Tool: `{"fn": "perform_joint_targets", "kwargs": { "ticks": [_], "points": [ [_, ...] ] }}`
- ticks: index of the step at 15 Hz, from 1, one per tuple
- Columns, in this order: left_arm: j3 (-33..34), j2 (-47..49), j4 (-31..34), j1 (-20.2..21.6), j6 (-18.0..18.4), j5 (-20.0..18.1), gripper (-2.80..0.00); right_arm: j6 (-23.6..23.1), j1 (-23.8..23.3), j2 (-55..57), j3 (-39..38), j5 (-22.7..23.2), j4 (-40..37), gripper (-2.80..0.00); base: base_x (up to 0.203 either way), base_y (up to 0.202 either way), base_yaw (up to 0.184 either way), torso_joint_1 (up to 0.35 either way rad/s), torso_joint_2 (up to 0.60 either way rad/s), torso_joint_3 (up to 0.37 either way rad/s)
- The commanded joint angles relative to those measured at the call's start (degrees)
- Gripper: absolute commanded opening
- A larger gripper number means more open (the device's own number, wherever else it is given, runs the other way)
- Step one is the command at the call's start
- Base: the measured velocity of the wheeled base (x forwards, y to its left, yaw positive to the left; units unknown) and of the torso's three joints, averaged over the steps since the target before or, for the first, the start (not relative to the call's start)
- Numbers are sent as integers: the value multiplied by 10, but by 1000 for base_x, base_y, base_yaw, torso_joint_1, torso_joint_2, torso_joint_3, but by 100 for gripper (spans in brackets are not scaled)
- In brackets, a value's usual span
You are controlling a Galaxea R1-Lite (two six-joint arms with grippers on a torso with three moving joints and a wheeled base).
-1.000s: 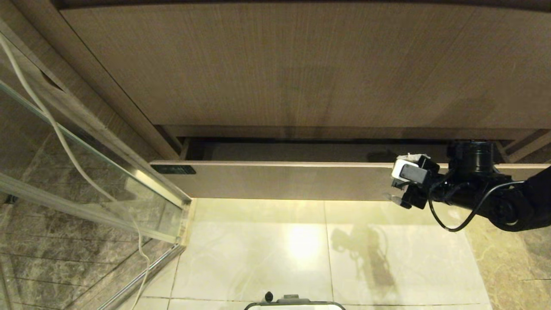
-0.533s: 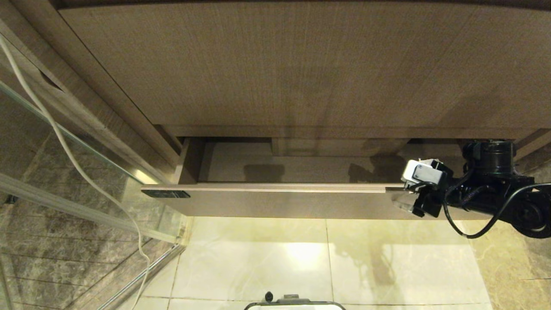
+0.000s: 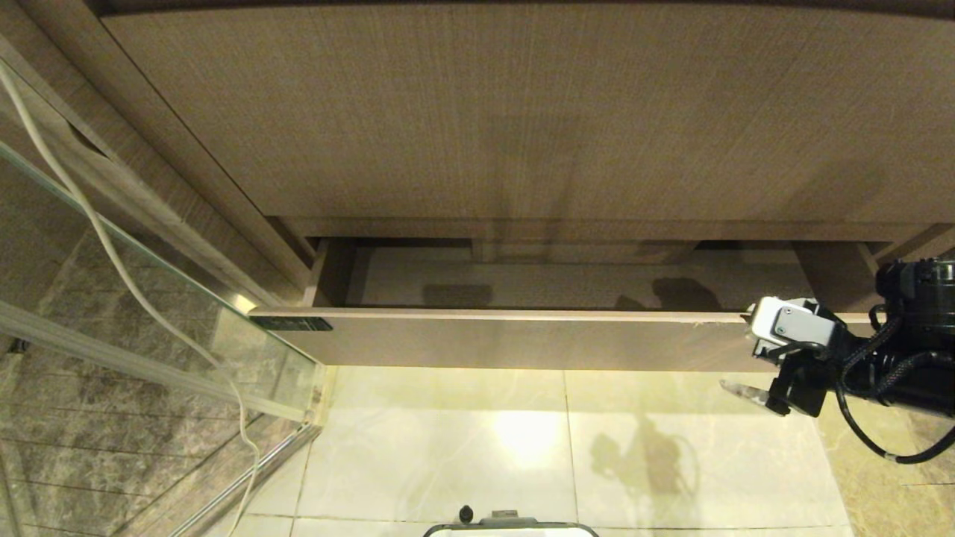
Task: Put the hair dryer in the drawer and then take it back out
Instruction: Pull open the drawer
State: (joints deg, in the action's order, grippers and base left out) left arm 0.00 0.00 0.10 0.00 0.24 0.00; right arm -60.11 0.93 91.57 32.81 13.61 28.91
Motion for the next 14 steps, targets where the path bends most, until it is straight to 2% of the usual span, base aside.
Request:
{"fn": "perform_joint_targets", "kwargs": {
  "ticks": [1,2,3,6,8,11,14],
  "points": [
    [1,-1,0,0,0,0,-280,13,-1,-45,-3,-3,-10,0,0,0,0,0,0,0],
    [0,0,0,0,0,0,-280,18,-5,-59,-1,-15,-21,0,0,0,0,0,0,0],
    [0,0,0,0,0,0,-280,24,-7,-72,0,-27,-33,-280,0,0,0,0,0,0],
    [1,0,0,0,0,0,-280,55,-6,-116,-2,-50,-63,-280,0,0,0,0,0,0],
    [1,0,0,0,0,0,-280,73,-6,-156,0,-55,-120,-280,0,0,0,0,0,0],
    [0,0,0,0,0,0,-280,183,-29,-212,3,-57,-150,-280,0,0,0,0,0,0],
    [1,-1,0,0,0,0,-280,296,-51,-319,-34,-77,-178,-280,0,0,0,0,0,0]
  ]
}}
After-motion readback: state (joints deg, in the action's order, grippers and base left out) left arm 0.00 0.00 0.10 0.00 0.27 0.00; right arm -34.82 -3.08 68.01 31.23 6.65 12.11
